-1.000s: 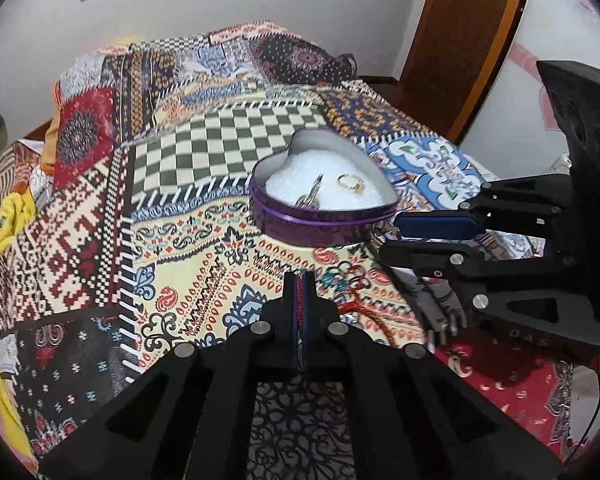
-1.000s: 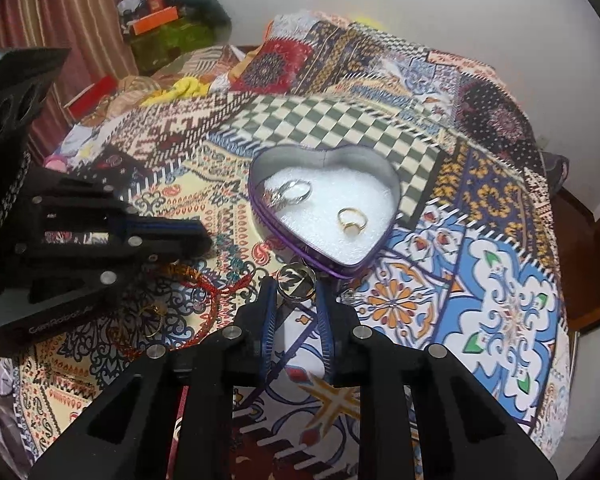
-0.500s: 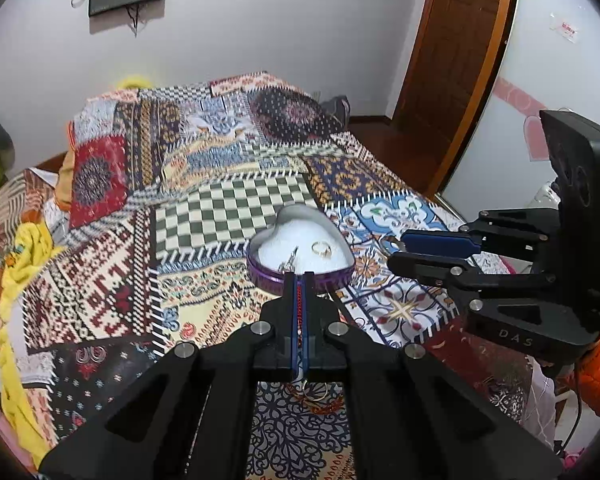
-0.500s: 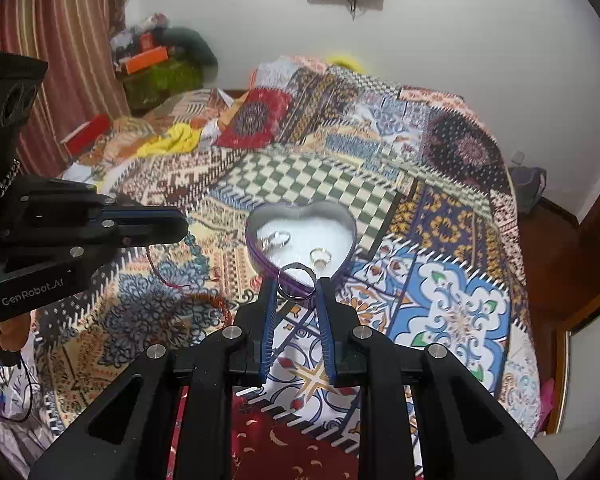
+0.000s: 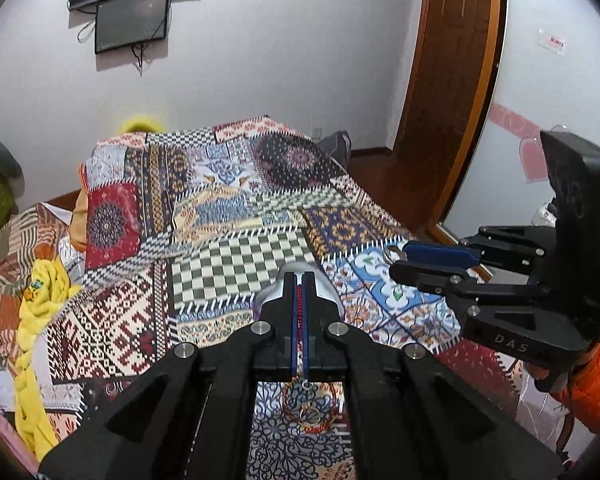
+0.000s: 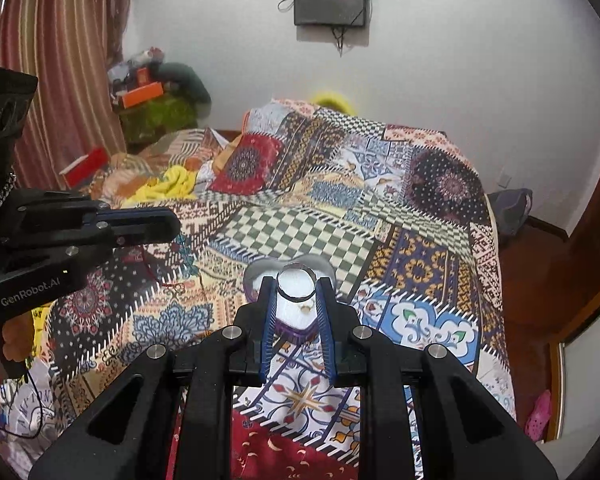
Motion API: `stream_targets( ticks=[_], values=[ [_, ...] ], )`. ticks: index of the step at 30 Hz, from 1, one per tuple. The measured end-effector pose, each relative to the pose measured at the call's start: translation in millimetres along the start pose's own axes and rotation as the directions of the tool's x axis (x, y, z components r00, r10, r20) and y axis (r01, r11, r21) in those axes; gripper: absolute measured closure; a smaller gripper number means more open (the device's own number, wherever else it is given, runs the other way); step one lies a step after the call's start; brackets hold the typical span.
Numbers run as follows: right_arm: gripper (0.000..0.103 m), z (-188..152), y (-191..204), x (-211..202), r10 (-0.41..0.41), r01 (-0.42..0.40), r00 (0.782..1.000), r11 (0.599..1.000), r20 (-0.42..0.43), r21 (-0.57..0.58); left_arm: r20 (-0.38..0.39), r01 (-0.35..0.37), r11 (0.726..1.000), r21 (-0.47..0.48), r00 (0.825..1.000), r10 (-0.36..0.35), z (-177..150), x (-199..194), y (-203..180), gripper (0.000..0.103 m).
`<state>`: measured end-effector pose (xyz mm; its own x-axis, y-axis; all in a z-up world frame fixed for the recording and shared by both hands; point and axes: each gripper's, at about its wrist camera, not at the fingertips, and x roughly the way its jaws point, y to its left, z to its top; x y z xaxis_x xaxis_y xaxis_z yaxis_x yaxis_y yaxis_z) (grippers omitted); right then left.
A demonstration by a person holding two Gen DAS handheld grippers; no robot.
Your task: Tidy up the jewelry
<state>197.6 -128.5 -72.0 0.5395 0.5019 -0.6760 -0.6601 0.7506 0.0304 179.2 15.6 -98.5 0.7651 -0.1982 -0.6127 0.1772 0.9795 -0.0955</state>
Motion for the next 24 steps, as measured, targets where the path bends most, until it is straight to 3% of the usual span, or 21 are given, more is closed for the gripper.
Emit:
stream_targets(
  ticks=[13,24],
  values=[
    [0.085,15.3,-14.3,4.0,-0.02,0.019,0.999,1.0,0.04,0.024,0.068,-0.012,1.0,0.003,0.998,0.012,31.8,8.2,7.7,0.103],
    [0.085,19.9,-21.3,24.3,-0.003,0.002,1.0,0.999,0.028,0.042,0.035,0.014,1.0,-0.015,0.999,-0.013,41.5,48.8,13.0,0.103]
  ],
)
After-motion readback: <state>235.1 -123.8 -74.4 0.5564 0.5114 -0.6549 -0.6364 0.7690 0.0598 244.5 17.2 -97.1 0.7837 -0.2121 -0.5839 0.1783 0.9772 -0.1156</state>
